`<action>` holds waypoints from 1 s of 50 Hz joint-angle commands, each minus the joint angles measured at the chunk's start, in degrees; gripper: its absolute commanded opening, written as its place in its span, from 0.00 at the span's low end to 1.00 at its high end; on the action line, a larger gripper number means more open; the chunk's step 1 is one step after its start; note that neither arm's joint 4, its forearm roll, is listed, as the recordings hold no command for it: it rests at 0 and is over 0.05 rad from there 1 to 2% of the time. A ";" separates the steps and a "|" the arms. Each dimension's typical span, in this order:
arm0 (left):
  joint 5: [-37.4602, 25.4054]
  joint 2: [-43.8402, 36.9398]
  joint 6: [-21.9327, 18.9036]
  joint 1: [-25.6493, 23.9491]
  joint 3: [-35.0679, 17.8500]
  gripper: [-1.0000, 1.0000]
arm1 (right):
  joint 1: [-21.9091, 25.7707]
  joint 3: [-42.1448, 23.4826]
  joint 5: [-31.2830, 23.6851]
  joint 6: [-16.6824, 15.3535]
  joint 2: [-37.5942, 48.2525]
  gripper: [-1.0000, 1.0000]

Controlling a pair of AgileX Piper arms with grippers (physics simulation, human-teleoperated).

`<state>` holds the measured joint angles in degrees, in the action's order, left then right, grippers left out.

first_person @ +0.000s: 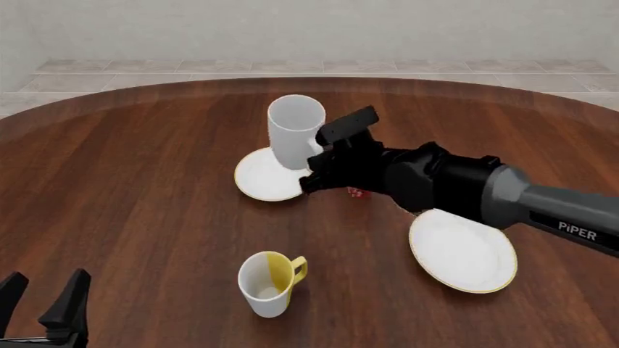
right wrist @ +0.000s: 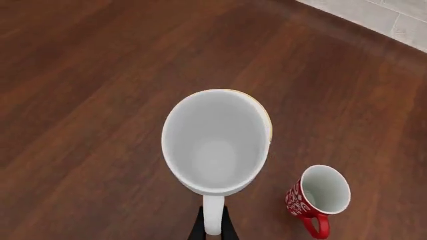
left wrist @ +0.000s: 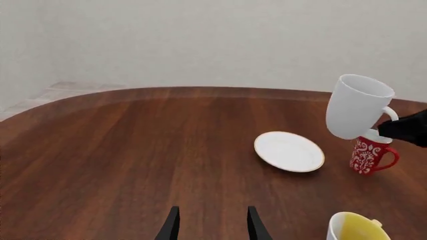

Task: Put the white mug on the left plate.

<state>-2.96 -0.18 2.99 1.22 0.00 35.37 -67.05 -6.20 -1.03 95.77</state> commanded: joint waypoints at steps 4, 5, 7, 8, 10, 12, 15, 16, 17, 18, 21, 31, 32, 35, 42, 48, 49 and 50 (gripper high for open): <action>-0.42 0.01 -0.10 0.39 0.00 1.00 | 0.76 -9.77 -6.11 3.15 4.47 0.00; -0.48 -0.01 -0.14 0.47 0.00 1.00 | 0.29 -10.72 -6.81 3.65 5.39 0.00; -0.53 -0.03 -0.15 0.47 0.00 1.00 | -0.14 -11.72 -7.25 4.13 6.34 0.00; -0.56 -0.04 -0.10 0.48 0.00 1.00 | -0.50 -12.21 -7.26 3.63 6.63 0.00; -0.57 -0.05 -0.11 0.48 0.00 1.00 | -0.35 -12.98 -7.61 3.57 7.20 0.00; -0.58 -0.09 -0.06 0.56 0.00 1.00 | -0.43 -13.98 -7.92 4.33 7.57 0.00; -0.64 -0.10 -0.05 0.58 0.00 1.00 | -1.10 -15.77 -8.59 3.38 8.91 0.00; -0.68 -0.12 -0.02 0.52 0.00 1.00 | -1.58 -16.79 -8.93 3.67 9.75 0.00; -0.68 -0.13 -0.02 0.52 0.00 1.00 | -1.58 -16.81 -8.94 3.67 9.76 0.00; -0.68 -0.13 0.03 0.51 0.00 1.00 | -1.92 -17.36 -9.03 3.09 10.23 0.00; -0.88 -0.15 0.10 0.78 0.00 1.00 | -2.24 -19.22 -9.37 2.91 11.61 0.00; -1.11 -0.32 0.36 1.02 0.00 1.00 | -2.43 -24.82 -11.21 2.51 16.22 0.00; -1.08 -0.37 0.37 1.07 0.00 1.00 | -2.49 -25.22 -11.33 2.53 16.50 0.00; -0.93 -0.56 0.46 1.11 0.00 1.00 | -2.60 -26.43 -11.52 2.72 17.58 0.00; -0.90 -0.81 0.37 1.16 0.00 1.00 | -2.49 -28.81 -11.47 3.15 20.25 0.00; -1.36 -0.54 0.23 1.35 0.00 1.00 | -2.87 -30.52 -11.07 3.53 22.42 0.00; -1.41 -0.55 0.19 1.37 0.00 1.00 | -2.92 -30.79 -11.08 3.58 22.76 0.00; -1.42 -0.59 0.18 1.34 0.00 1.00 | -3.02 -31.24 -10.99 3.80 23.35 0.00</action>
<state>-4.07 -0.72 3.29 2.38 0.00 32.82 -94.60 -17.25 1.86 115.50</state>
